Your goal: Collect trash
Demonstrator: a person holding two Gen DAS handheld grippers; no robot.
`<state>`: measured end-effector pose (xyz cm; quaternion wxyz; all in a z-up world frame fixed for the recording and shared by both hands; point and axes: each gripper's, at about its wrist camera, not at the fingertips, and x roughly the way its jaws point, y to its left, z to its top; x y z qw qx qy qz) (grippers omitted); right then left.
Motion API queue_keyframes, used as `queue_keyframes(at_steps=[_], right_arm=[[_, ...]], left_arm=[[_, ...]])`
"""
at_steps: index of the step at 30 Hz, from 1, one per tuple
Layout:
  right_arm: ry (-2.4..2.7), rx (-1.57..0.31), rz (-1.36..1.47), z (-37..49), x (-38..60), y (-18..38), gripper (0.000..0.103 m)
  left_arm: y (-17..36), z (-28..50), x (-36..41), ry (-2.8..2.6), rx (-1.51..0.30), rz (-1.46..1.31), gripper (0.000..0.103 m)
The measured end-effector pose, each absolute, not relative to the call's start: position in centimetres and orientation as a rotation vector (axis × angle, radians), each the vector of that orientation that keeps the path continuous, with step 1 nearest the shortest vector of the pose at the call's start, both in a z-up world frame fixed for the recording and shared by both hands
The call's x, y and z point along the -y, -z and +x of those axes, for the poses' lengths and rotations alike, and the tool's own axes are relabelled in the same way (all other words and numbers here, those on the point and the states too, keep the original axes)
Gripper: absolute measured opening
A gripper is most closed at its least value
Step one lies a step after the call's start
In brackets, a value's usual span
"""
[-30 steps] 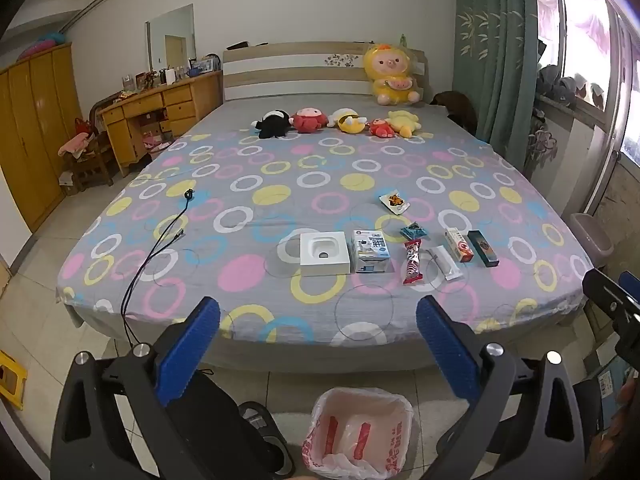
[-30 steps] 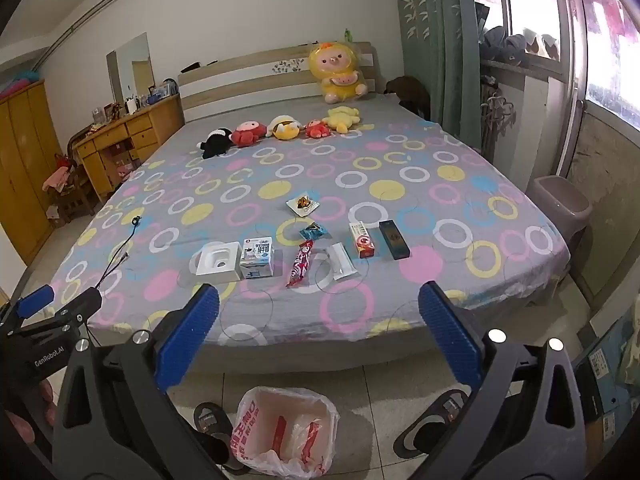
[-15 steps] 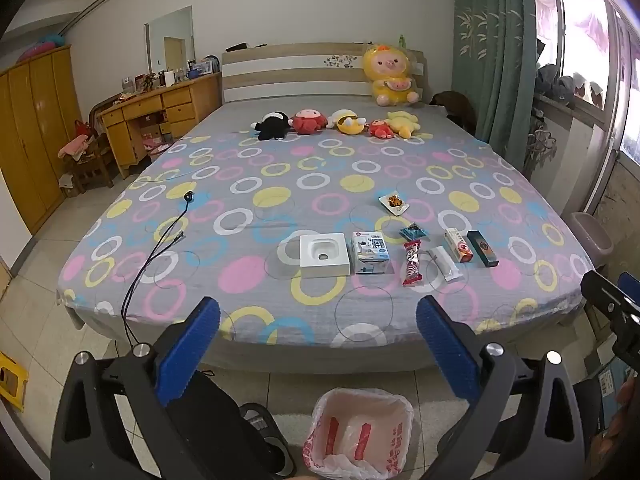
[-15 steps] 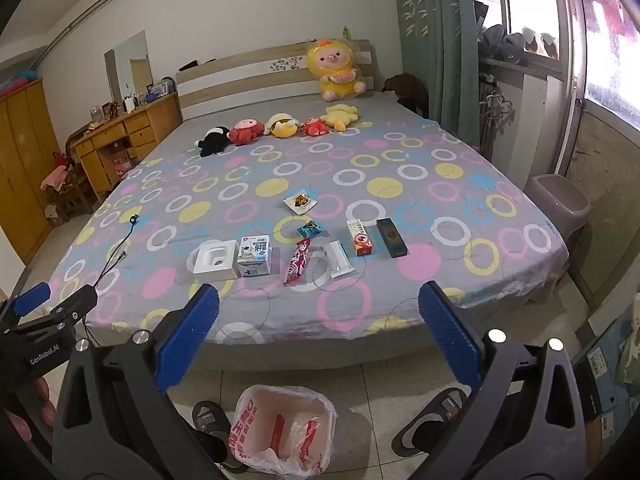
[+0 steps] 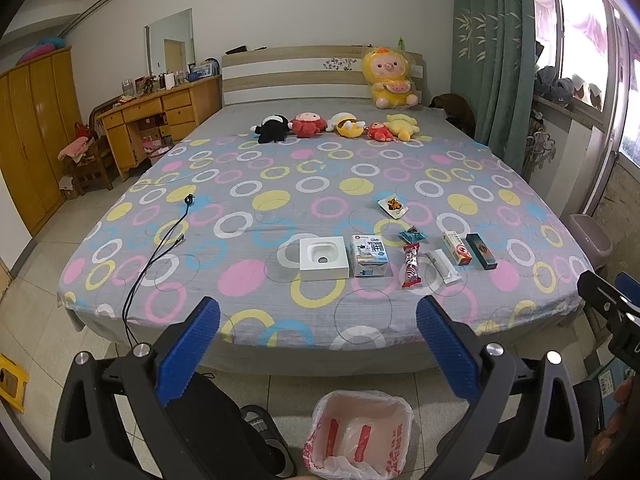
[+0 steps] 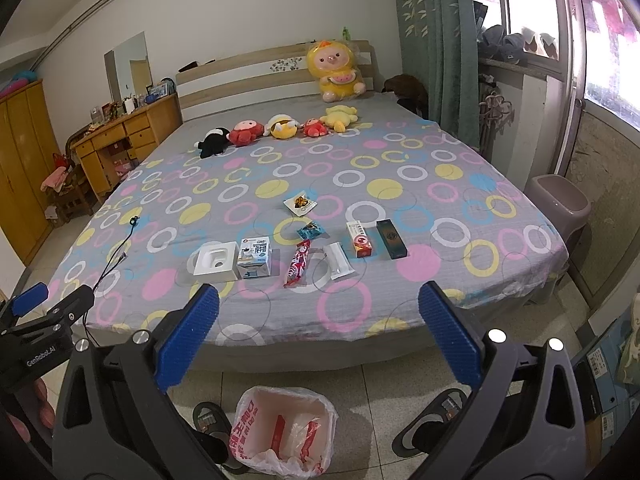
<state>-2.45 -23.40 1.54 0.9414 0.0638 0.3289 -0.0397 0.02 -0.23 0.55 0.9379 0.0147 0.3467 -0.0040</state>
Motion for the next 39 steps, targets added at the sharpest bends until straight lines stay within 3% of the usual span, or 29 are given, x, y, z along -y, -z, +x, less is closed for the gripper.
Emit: queue_keyframes(at_steps=[39], right_arm=[[0.083,-0.680,0.132,-2.61,23.88,-1.22,0.098]], left_arm=[[-1.35,-0.25,0.62,0.011,-0.709,0.028,0.096]])
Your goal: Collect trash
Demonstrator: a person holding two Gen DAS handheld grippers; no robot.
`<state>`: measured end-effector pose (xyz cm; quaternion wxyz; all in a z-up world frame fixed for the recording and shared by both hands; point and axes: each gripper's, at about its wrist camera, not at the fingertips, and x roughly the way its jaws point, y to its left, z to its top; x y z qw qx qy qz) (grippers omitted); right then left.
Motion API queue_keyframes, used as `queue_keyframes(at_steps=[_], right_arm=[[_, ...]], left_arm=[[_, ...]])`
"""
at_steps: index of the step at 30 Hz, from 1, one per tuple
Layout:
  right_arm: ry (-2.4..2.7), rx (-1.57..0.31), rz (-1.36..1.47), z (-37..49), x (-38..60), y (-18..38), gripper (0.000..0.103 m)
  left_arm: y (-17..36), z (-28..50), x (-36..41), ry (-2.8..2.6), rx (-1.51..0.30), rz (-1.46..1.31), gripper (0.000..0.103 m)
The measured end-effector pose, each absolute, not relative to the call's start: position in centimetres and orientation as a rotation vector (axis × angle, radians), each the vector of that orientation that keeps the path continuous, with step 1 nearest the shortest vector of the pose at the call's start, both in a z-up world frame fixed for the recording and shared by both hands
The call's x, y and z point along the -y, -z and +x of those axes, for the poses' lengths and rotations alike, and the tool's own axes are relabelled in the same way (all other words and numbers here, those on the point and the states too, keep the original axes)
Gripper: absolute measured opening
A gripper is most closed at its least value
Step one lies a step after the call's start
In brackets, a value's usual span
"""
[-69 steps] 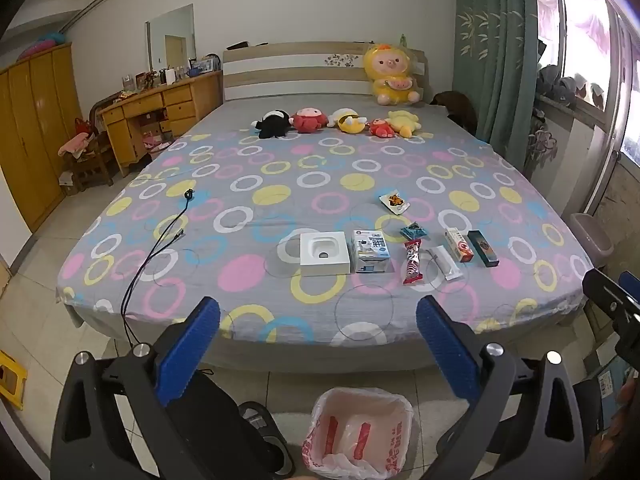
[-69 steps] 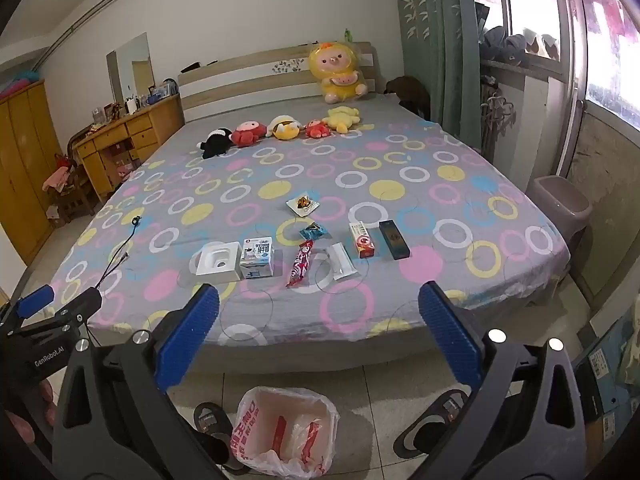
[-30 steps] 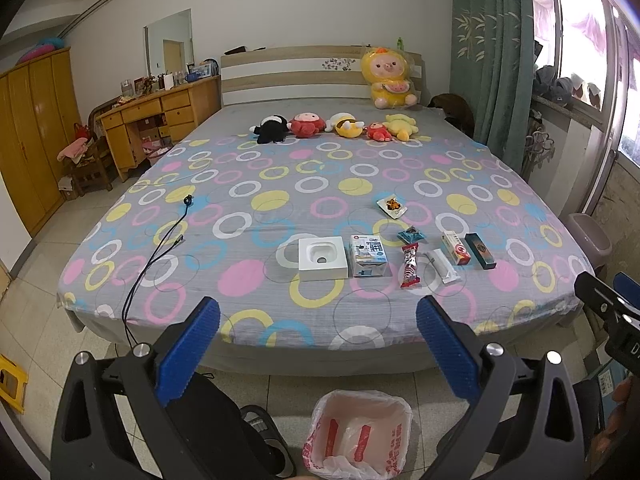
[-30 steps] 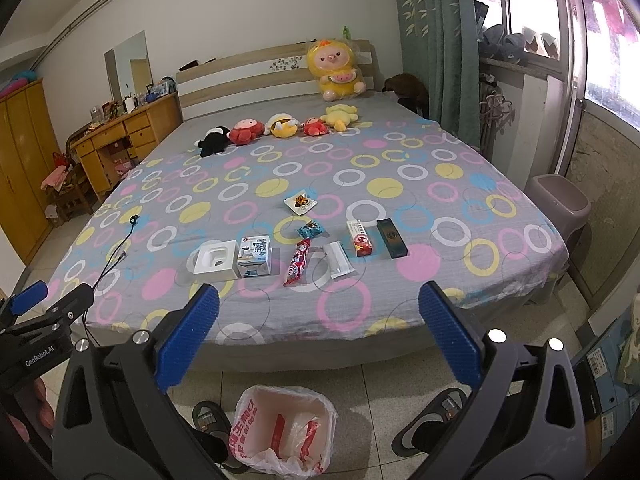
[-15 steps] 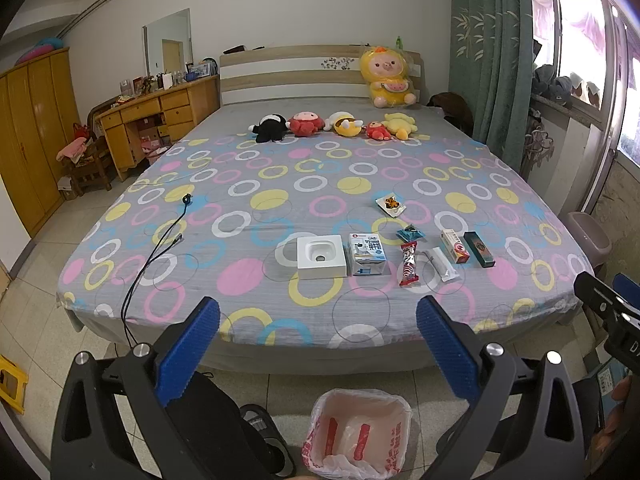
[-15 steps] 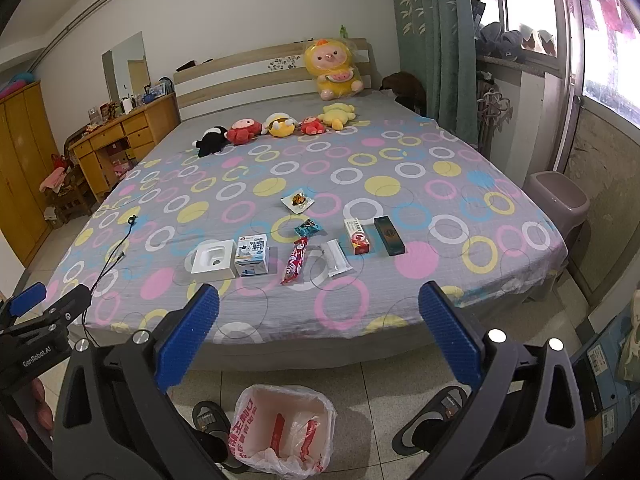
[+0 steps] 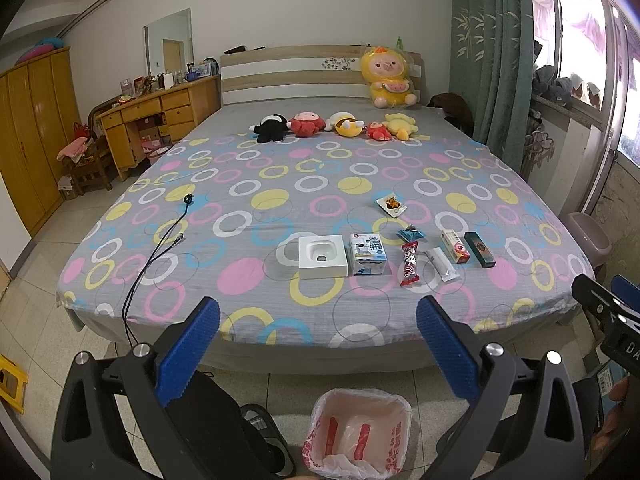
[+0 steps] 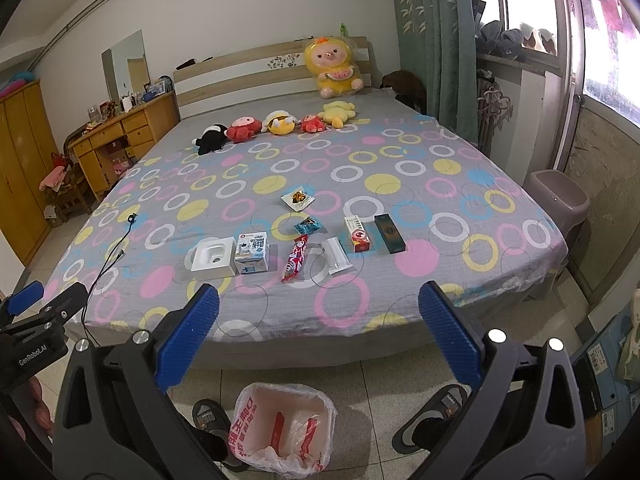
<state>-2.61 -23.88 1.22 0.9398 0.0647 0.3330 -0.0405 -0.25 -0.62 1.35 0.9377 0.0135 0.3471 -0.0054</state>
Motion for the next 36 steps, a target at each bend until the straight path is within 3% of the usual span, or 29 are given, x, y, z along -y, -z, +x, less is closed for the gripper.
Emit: queue_keyframes(at_steps=[36], right_arm=[[0.090,-0.689,0.131,-2.8,24.1,0.0,0.098]], left_arm=[[-0.9,-0.5,0.5,0.015,-0.710,0.028,0.096]])
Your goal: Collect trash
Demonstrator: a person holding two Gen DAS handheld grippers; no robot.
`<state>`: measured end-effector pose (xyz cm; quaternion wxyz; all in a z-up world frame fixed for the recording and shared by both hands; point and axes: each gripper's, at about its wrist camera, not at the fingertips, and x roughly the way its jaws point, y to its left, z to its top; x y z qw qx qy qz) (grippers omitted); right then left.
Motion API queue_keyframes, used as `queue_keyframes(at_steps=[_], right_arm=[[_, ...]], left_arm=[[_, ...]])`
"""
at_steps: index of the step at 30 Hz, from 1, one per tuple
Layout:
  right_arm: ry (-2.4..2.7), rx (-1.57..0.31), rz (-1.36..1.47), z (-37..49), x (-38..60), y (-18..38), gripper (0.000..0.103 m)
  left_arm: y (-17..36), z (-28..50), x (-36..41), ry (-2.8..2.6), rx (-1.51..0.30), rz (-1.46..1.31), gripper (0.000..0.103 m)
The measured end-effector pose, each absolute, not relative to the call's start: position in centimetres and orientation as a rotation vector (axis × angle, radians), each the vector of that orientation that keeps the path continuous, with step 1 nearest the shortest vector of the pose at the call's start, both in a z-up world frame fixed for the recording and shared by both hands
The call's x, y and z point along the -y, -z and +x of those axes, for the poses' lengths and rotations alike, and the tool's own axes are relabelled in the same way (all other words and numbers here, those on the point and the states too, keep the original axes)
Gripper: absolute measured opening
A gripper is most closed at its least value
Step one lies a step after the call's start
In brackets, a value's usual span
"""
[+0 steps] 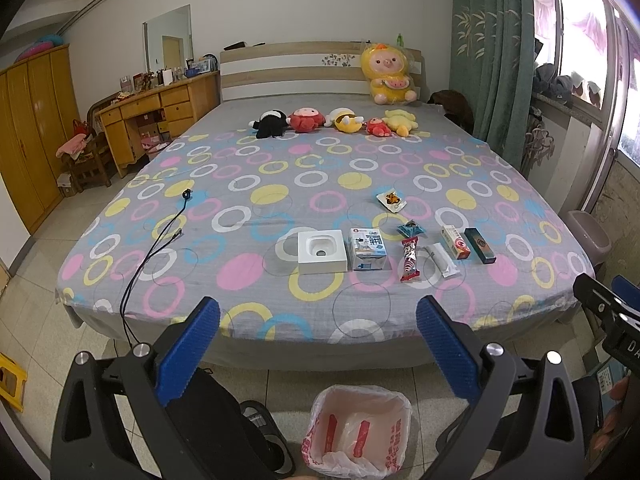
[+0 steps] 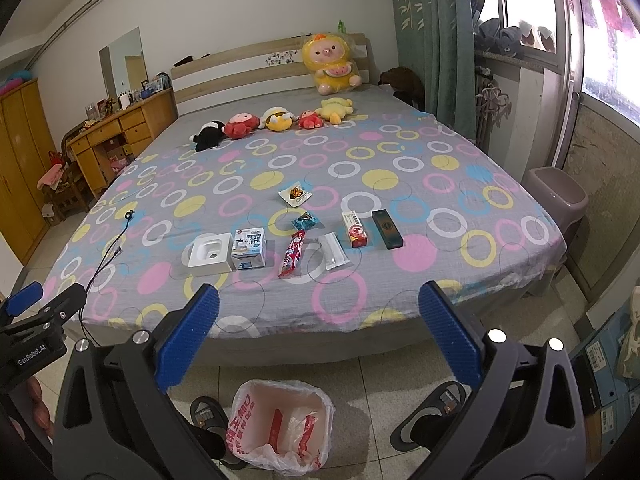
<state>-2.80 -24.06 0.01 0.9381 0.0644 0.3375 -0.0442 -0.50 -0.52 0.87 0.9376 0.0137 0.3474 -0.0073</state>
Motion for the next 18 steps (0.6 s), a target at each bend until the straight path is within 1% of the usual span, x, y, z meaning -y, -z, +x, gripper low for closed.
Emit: queue_keyframes(at_steps=[8,18], right_arm=[[0.109,-0.709,0.102,-1.0,25.0,0.1,0.098],[0.129,-0.776,0.086,5.9,28.8,0.7,0.098]], left_arm=[[0.7,1.1,-0.2,0.013,-0.740,0.018,0.096],[5.0,9.2,-1.2,-0.020,-0.823,0.014,0.096]])
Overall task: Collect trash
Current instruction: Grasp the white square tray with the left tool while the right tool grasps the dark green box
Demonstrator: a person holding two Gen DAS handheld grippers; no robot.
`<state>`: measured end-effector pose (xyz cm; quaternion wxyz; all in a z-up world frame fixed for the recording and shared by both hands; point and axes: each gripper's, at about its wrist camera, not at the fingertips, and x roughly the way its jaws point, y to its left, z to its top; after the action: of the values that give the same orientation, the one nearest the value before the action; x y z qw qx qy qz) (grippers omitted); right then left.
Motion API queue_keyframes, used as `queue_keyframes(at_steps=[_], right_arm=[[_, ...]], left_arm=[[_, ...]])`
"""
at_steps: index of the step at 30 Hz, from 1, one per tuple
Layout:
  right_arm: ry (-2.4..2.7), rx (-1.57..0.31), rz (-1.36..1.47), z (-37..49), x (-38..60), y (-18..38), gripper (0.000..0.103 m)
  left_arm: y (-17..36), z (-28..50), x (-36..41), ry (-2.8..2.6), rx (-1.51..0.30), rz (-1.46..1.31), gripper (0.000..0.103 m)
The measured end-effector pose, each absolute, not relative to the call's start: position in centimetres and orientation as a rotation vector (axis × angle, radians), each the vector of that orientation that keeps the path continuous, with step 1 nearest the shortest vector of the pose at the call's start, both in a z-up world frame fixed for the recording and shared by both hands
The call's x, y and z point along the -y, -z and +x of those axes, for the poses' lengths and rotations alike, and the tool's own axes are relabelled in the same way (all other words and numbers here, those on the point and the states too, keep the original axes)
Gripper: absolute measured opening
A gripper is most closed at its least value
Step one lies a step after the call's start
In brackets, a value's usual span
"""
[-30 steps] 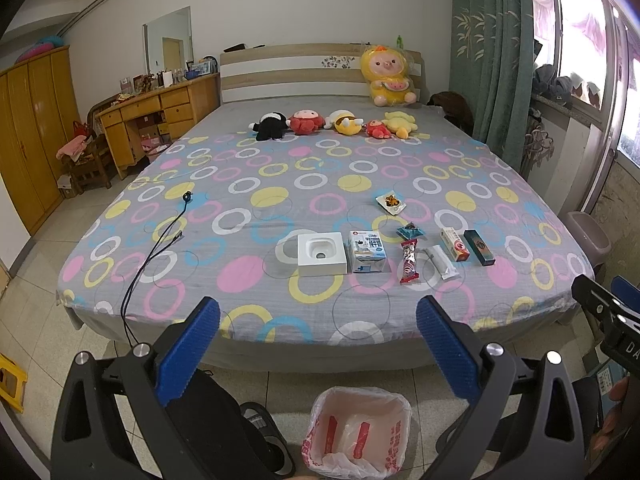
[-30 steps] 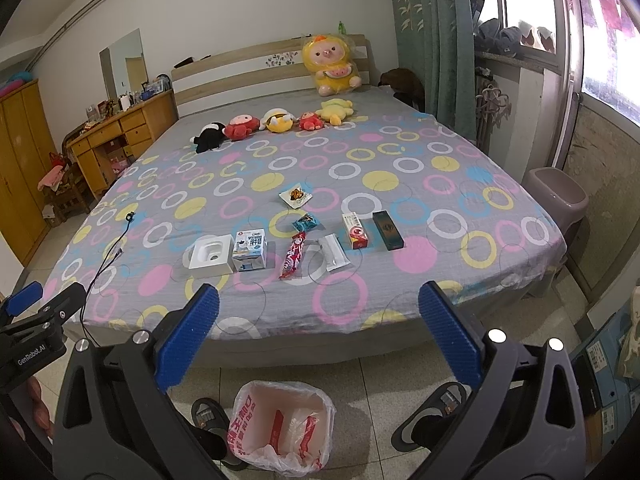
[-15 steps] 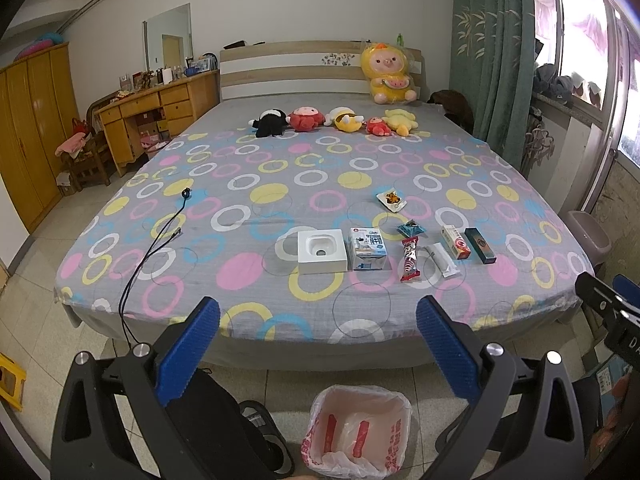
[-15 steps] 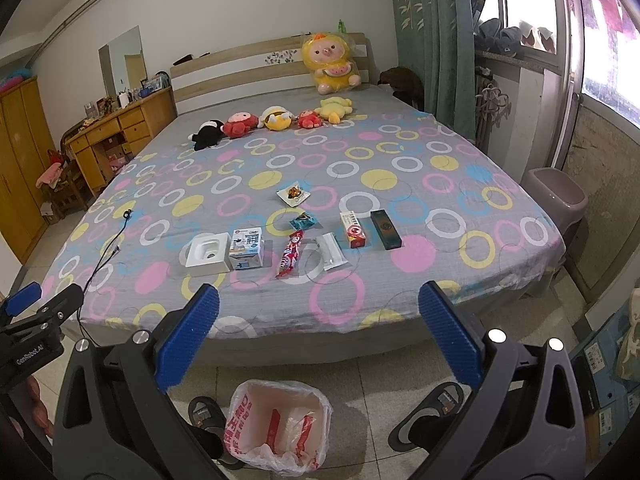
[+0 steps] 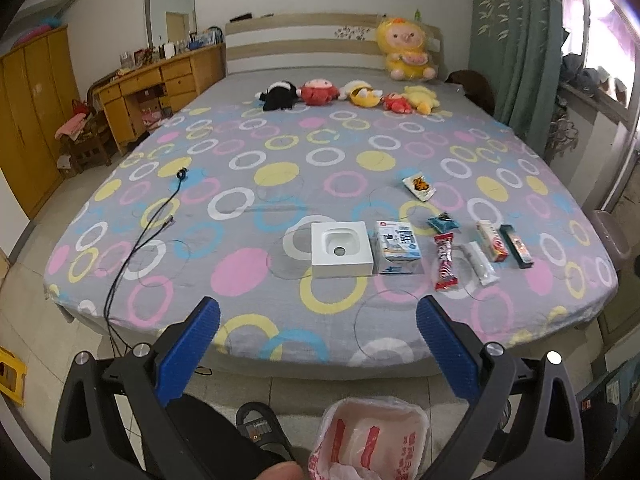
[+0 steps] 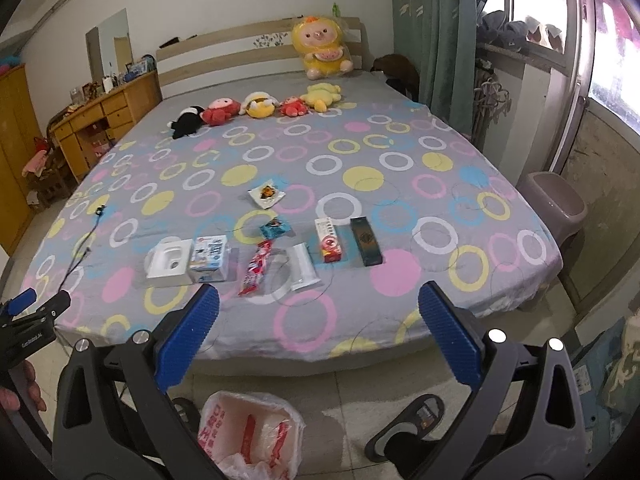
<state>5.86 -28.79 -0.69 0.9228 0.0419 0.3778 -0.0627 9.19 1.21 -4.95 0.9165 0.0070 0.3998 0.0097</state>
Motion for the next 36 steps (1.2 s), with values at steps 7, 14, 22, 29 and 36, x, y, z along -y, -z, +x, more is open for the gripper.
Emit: queue_keyframes(at_steps=[7,14,22,29,36], right_arm=[[0.143,-0.821,0.070,10.4,31.0,2.4,0.098],[0.138,-0.879,0.087,15.7,33.3,5.2,0.098],[0.157,-1.026,0.038,24.4,35.9,10.2,0.098],[0.167,-1.183,0.119,29.8,39.2,16.6,0.098],[0.215,-1.275,0.114,32.2,41.2,21.0,0.098]], left_arm=[[7.8,14.8,-0.5,-0.004,-0.877,0.032,0.096],[11.8,20.7,-0.8,-0.022,-0.974,0.040,0.096],[16.0,27.0,-1.0,-0.026,-1.078,0.033,0.096],[19.7,31.2,-1.9,-0.021,-1.203,-0.015,0.096],[22.1,32.9,-2.3,-0.025,-1.259,0.000,0.096]])
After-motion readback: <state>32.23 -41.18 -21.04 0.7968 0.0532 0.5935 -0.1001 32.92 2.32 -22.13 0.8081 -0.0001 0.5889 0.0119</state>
